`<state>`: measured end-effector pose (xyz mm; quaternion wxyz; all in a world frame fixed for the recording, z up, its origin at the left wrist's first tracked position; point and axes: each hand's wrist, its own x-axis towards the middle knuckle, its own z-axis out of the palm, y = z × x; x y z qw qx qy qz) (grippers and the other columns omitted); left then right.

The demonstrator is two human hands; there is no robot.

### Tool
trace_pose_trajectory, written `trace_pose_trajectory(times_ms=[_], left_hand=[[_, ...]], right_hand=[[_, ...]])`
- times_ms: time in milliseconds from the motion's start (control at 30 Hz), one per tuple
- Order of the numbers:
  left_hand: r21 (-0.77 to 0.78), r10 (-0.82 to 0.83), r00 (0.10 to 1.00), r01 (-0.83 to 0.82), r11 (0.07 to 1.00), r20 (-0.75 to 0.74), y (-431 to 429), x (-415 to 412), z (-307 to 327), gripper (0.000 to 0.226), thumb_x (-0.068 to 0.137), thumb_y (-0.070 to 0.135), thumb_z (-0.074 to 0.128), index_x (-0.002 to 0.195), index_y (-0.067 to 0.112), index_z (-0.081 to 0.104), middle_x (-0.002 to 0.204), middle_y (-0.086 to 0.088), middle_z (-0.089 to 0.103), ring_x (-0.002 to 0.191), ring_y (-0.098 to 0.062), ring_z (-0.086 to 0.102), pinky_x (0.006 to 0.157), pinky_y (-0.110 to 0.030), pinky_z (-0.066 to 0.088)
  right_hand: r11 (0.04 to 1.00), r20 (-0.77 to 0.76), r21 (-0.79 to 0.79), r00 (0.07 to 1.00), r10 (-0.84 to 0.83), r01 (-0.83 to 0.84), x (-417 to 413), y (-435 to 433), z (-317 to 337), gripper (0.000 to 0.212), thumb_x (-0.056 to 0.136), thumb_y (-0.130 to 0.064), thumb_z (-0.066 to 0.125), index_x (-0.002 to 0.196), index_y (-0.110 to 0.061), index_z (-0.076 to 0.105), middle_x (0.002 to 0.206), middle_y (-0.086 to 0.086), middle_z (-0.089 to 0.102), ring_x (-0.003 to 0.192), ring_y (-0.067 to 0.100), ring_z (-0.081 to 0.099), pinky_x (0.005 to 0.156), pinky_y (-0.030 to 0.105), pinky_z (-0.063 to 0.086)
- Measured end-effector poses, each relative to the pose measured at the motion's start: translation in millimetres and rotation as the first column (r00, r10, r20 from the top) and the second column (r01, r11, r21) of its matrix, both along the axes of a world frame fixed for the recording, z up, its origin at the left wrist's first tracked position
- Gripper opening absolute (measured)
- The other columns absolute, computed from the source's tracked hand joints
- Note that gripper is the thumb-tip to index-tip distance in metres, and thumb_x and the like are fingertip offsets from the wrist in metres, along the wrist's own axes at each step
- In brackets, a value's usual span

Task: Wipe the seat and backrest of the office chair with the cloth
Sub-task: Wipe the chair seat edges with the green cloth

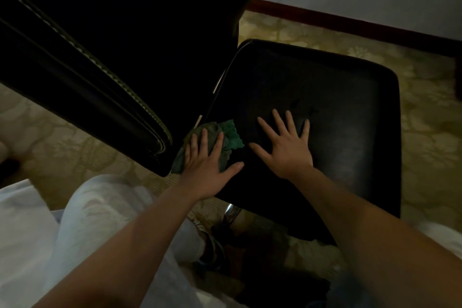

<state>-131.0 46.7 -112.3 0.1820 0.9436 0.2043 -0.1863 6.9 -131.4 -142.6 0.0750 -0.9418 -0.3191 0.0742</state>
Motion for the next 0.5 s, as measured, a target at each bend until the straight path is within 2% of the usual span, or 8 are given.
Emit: trace_pose_trajectory(times_ms=[200, 367, 500], left_hand=[[0.031, -0.001, 1.0, 0.001, 1.0, -0.004, 4, 20, -2, 0.101, 0.081, 0.089, 0.028, 0.155, 0.04, -0.021, 0.162, -0.003, -0.033, 0.149, -0.029, -0.031, 0.121, -0.048, -0.013], [0.005, 0.003, 1.0, -0.003, 1.0, 0.009, 12, 33, -2, 0.102, 0.078, 0.09, 0.029, 0.155, 0.042, -0.019, 0.163, -0.002, -0.032, 0.15, -0.027, -0.029, 0.122, -0.048, -0.012], [0.015, -0.002, 1.0, 0.002, 1.0, 0.014, 16, 34, -3, 0.103, 0.075, 0.092, 0.026, 0.155, 0.043, -0.019, 0.164, -0.001, -0.031, 0.151, -0.026, -0.028, 0.123, -0.047, -0.01]], right_hand=[[0.997, 0.071, 0.074, 0.997, -0.037, 0.032, -4, 2, -6, 0.073, 0.091, -0.078, 0.015, 0.156, -0.043, 0.012, 0.167, -0.002, 0.005, 0.153, 0.027, -0.005, 0.117, 0.063, -0.01], [0.99, 0.069, 0.126, 0.995, -0.076, 0.067, -5, 5, -6, 0.071, 0.091, -0.076, 0.017, 0.154, -0.042, 0.023, 0.166, -0.002, 0.013, 0.153, 0.026, 0.0, 0.118, 0.062, -0.007], [0.986, 0.055, 0.151, 0.995, -0.083, 0.074, -4, 6, -6, 0.069, 0.092, -0.074, 0.02, 0.154, -0.043, 0.024, 0.166, -0.005, 0.013, 0.154, 0.023, 0.0, 0.118, 0.061, -0.007]])
